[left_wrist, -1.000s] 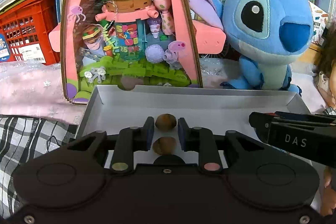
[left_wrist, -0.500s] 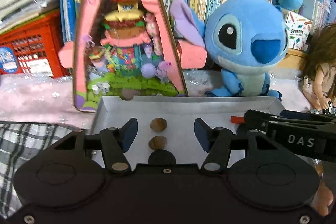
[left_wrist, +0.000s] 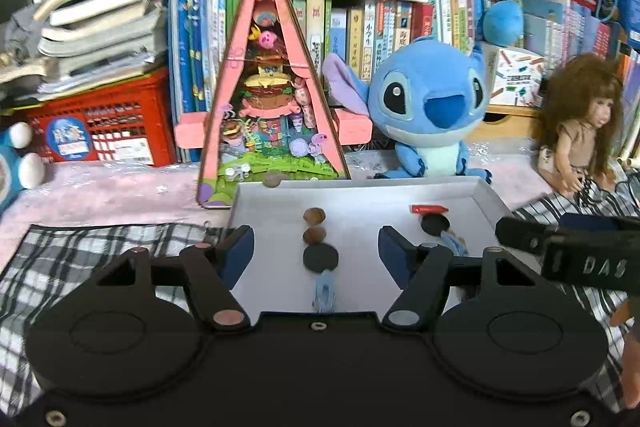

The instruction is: Organize rigid objects

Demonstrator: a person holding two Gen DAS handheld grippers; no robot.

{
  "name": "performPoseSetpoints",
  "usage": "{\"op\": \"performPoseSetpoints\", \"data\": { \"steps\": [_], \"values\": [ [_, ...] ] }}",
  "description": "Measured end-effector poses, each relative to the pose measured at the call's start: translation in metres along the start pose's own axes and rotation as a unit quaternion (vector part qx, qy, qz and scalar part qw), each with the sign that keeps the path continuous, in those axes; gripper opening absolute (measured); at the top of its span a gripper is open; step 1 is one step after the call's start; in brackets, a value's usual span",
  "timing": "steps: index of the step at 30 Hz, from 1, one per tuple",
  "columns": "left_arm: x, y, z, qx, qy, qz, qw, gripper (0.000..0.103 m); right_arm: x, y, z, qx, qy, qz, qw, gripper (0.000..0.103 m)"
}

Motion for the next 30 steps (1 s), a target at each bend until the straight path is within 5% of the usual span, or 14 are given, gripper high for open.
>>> {"op": "performPoseSetpoints", "data": {
  "steps": [7, 17, 30],
  "values": [
    [0.004, -0.043, 0.033, 0.005, 0.003, 0.004, 1.0, 0.069, 0.002, -0.031, 0.034, 0.027, 0.025, -0.029, 0.999, 0.095],
    [0.004, -0.105, 0.053, -0.001, -0.005, 0.009, 0.9999, 0.07, -0.021, -0.083, 0.064, 0.057, 0.006, 0.046, 0.997, 0.098],
    [0.003, -0.15, 0.047, 0.002, 0.023, -0.004, 0.9997, 0.073, -0.031, -0.137, 0.056, 0.036, -0.016, 0.083, 0.996, 0.101]
  ]
}}
Point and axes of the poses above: each gripper's, at about its wrist camera, not at the fingertips, and z roughly against the way its jaws point, x to its right, y to its top, the point moved 1 cm from there along -z, roughly the way its jaws point, and after that the axes turned 12 degrees about -x, right-handed, at the moved point
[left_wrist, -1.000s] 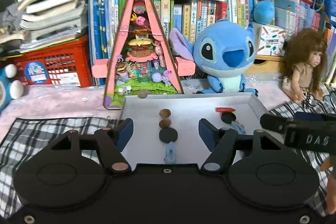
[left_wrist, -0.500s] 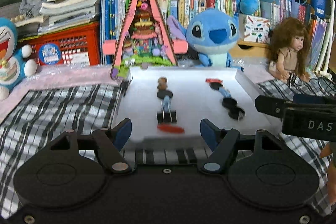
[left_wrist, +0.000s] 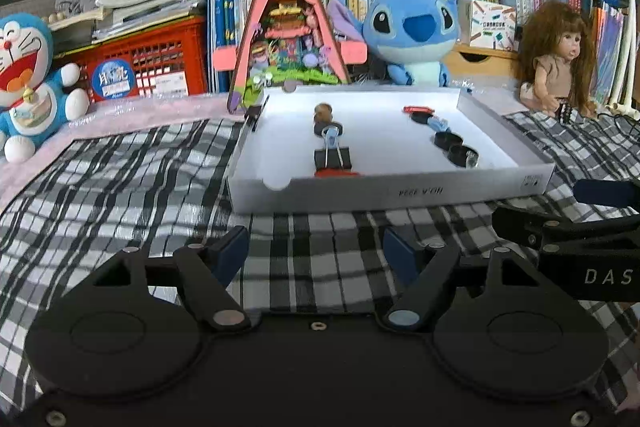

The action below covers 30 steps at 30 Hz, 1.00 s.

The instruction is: Organize rigid objects

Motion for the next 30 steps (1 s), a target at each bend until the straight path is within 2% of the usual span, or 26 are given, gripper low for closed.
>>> {"op": "performPoseSetpoints", "data": {
  "steps": [8, 15, 30],
  "values": [
    [-0.008, -0.009, -0.021, -0.026, -0.001, 0.025, 0.9993, 0.073, -0.003, -0.014, -0.018, -0.027, -0.024, 0.005, 0.999, 0.102],
    [-0.011, -0.011, -0.025, -0.029, -0.001, 0.032, 0.9991, 0.075, -0.003, -0.015, -0.033, -0.064, -0.037, 0.0, 0.997, 0.103],
    [-0.01, -0.01, -0.028, -0.034, 0.008, 0.031, 0.9989, 0.082, 0.001, -0.016, -0.036, -0.077, -0.028, -0.016, 0.996, 0.103]
  ]
}}
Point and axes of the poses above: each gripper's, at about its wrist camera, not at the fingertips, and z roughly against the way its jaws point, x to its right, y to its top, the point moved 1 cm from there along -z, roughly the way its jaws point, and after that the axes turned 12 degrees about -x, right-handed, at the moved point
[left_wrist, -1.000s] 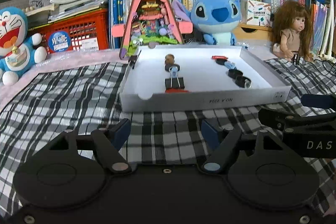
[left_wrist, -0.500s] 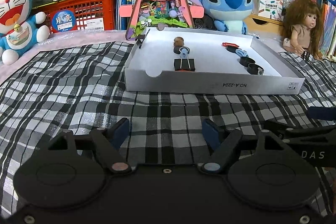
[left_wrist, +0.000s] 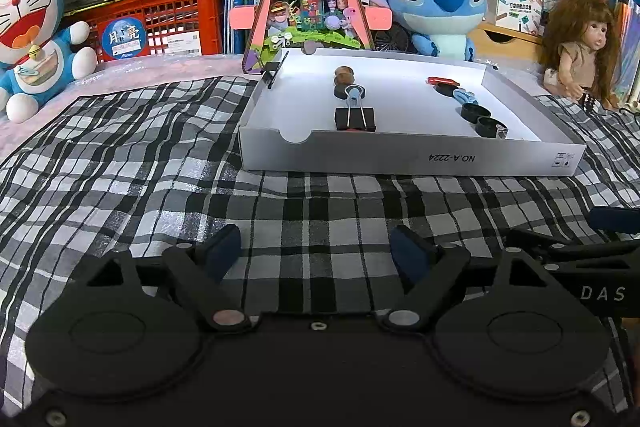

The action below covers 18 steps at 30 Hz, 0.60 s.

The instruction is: Organize rigid objects

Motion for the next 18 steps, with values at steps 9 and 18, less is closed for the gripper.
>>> {"op": "performPoseSetpoints", "data": {
  "steps": [9, 18],
  "values": [
    [-0.0001, 0.0001, -0.0019, -0.003, 0.005, 0.0, 1.0, 0.087, 0.0, -0.0005, 0.0002, 0.0, 0.0, 0.0, 1.0, 0.103],
    [-0.001, 0.0003, -0.003, -0.006, 0.01, 0.004, 0.9999, 0.091, 0.0, -0.0006, 0.0002, 0.0, 0.0, 0.0, 1.0, 0.103]
  ]
}}
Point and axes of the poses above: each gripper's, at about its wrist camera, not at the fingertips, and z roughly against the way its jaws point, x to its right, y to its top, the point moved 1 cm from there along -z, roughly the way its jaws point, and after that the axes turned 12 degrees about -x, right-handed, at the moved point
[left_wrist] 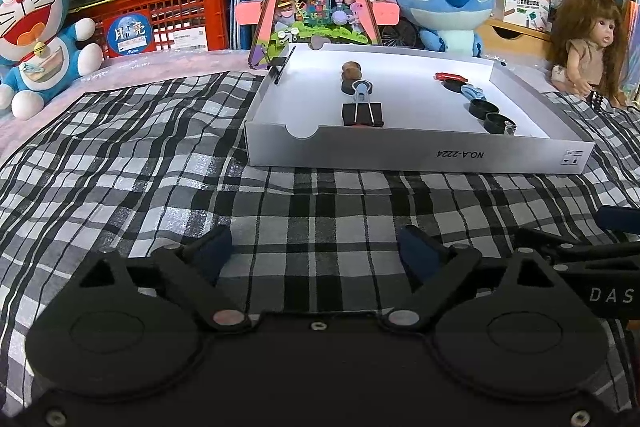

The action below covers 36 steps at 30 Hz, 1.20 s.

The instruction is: Organize rigid objects

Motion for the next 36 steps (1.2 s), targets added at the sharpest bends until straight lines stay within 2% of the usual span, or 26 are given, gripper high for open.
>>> {"op": "performPoseSetpoints", "data": {
  "steps": [14, 36],
  "values": [
    [-0.0007, 0.0015, -0.0038, -0.008, 0.008, 0.008, 0.9999, 0.102, 0.0004, 0.0005, 0.0001, 0.0, 0.0, 0.0, 1.0, 0.103],
    [-0.0009, 0.0013, -0.0038, -0.009, 0.008, 0.008, 0.9999, 0.103, 0.0005, 0.0, -0.0003, 0.0, 0.001, 0.0, 1.0, 0.103]
  ]
}}
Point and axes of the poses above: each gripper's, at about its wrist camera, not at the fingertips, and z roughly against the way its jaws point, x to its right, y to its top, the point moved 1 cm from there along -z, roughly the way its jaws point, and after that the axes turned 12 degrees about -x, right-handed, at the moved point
